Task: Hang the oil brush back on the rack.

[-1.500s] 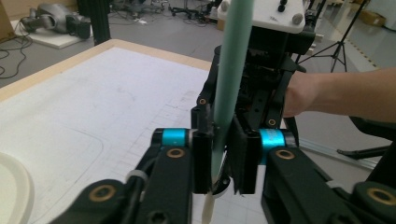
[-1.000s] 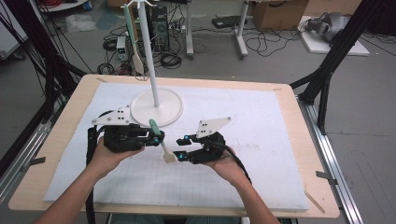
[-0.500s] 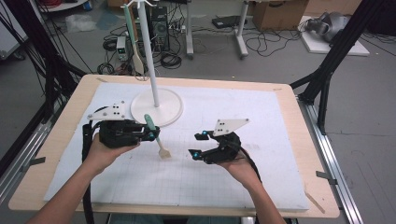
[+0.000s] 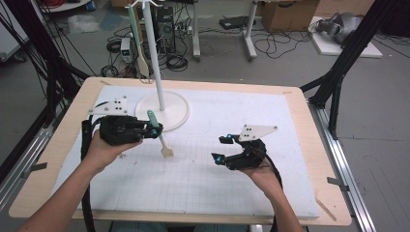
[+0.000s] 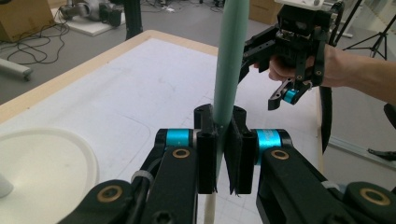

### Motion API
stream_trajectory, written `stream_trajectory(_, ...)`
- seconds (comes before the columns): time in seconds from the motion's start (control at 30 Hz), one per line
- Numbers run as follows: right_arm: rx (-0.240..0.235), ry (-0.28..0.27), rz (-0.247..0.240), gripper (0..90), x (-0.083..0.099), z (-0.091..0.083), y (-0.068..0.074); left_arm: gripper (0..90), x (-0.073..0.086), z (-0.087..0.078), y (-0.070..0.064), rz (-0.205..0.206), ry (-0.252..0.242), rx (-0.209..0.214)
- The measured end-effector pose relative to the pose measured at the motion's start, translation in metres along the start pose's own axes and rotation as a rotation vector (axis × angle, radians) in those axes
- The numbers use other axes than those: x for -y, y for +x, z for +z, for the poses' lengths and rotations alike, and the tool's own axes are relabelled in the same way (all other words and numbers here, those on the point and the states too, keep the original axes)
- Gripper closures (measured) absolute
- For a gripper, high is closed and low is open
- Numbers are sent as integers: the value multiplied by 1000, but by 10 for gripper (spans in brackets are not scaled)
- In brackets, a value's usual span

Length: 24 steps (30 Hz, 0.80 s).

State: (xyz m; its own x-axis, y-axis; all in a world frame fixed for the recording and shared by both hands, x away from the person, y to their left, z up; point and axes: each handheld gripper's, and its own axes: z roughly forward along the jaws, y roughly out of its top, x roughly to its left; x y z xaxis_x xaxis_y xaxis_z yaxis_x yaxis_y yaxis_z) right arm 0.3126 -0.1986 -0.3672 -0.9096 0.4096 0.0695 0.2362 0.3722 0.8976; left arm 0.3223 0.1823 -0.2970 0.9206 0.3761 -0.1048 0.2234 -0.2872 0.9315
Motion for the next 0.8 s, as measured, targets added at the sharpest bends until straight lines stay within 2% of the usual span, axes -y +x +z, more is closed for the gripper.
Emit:
stream_trajectory(0.3,57,-7,12,303,9,-16,-7,832,-12,-8,7,4,-7,-8)
stream_trajectory(0.43,83,-10,33,288,15,-25,-8,832,-16,-10,12,1,-3,-5)
stream_trajectory(0.63,106,-12,61,274,28,-31,-12,832,-24,-11,21,2,1,-8)
stream_trajectory(0.8,127,-9,62,274,33,-38,-13,832,-31,-10,25,5,11,-4)
